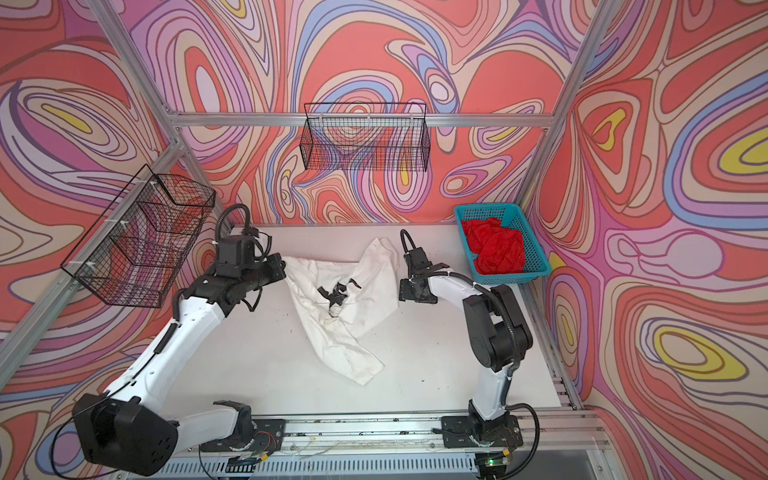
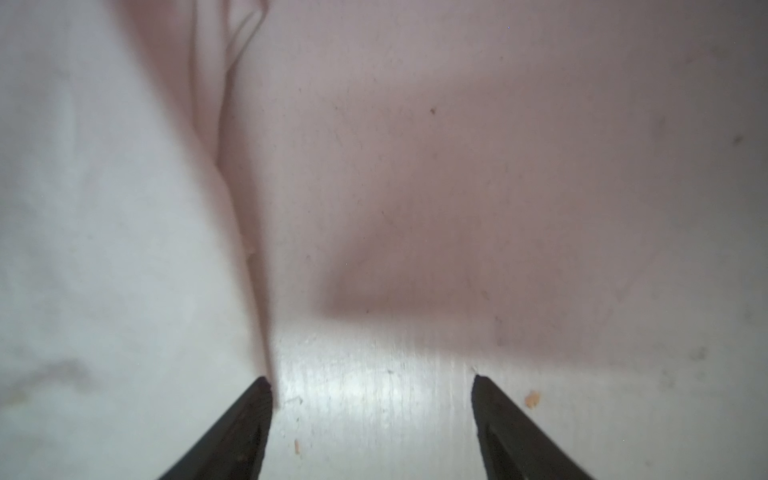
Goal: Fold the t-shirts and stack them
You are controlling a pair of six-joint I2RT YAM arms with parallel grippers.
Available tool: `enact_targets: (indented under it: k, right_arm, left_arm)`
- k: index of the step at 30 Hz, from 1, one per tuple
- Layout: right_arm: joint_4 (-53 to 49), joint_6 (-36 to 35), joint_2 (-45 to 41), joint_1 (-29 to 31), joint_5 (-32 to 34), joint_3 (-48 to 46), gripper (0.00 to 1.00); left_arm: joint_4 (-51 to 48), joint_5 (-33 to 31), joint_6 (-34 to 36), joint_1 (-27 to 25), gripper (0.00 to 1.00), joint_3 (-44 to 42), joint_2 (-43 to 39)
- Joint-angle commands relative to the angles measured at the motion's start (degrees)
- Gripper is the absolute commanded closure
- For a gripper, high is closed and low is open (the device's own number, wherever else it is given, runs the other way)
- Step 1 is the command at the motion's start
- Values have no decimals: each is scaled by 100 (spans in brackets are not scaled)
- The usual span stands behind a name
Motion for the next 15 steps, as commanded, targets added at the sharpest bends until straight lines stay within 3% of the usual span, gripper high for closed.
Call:
enact_targets:
  k: [1, 9, 15]
  right_arm:
    - [-544, -167, -510, -12, -22, 288, 18]
    - [-805, -188, -828, -51, 133, 391, 15]
    - [-866, -186, -944, -193, 191, 381, 14]
  left_arm:
    - [-275, -66, 204, 48, 100, 948, -257]
    - [-426, 378, -55, -38, 100, 2889, 120]
    - [-99, 440, -620, -1469, 100, 3473, 1129]
